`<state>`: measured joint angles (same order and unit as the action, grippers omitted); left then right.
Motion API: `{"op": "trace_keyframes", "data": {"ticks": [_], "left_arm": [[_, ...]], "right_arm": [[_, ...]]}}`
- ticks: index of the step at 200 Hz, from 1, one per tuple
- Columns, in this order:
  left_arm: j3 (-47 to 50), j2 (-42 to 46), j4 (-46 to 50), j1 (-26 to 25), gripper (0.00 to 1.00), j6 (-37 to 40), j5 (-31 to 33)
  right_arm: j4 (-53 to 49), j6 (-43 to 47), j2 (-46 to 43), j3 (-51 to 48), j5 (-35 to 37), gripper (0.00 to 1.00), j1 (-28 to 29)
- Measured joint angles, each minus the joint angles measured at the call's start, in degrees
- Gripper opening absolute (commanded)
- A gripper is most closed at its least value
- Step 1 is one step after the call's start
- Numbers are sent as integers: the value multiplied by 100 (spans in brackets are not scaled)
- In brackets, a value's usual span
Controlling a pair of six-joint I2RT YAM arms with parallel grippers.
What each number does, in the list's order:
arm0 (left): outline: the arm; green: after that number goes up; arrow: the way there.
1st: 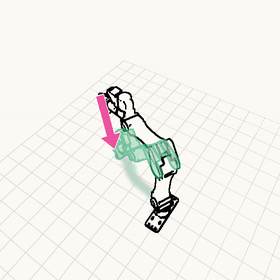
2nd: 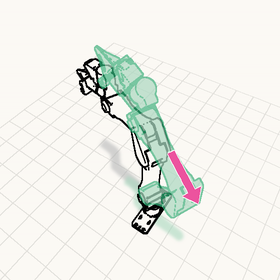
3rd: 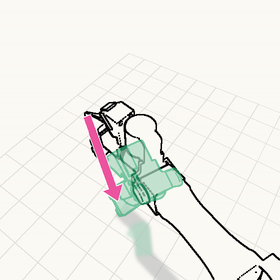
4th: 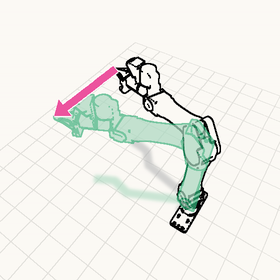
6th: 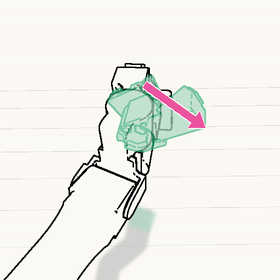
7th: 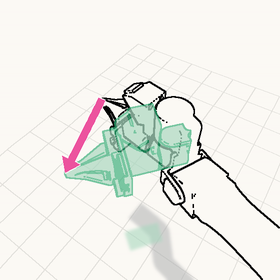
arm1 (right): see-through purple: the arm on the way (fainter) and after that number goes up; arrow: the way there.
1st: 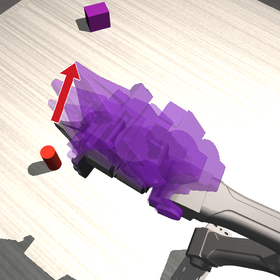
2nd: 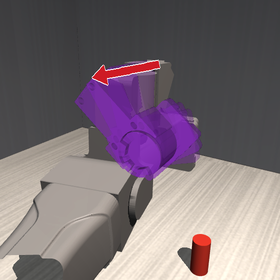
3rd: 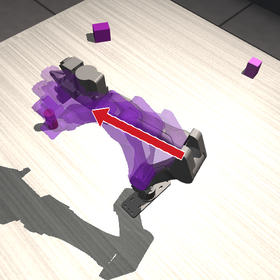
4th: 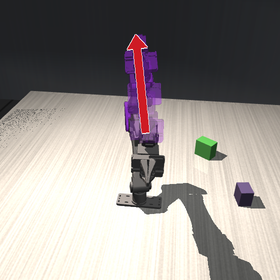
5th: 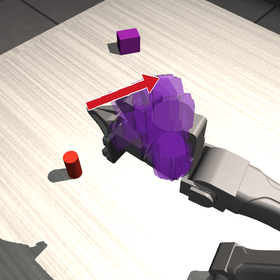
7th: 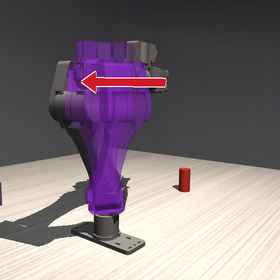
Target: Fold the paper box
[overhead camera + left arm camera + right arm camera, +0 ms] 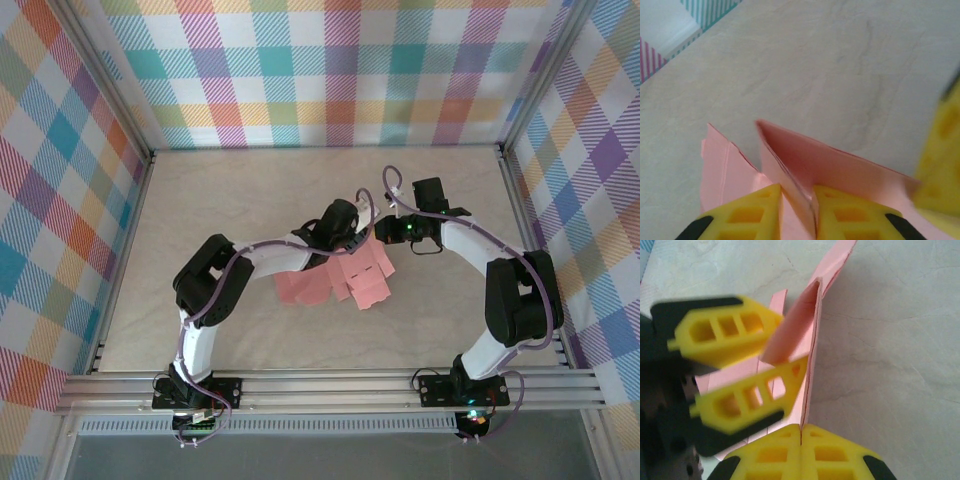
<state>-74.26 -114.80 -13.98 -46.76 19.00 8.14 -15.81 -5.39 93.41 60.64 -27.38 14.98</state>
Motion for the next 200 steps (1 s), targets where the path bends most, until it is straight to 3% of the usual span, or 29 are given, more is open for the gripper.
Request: {"op": "trace_keyframes", "data": {"ticks": [83,123,150,200], "left_arm": [[577,208,-619,-162,26,-413,-612],[1054,660,-874,-28,36,-597,-1180],[1493,1167,-990,328,39,-774,-1456],[2415,1585,-1698,1408,62,-1598,-1690]], "right_arm": [[7,7,7,-2,142,0,-22],[168,26,7,0,144,0,11],[177,116,-13,0,144,0,11],[166,328,-125,0,142,0,4]]}}
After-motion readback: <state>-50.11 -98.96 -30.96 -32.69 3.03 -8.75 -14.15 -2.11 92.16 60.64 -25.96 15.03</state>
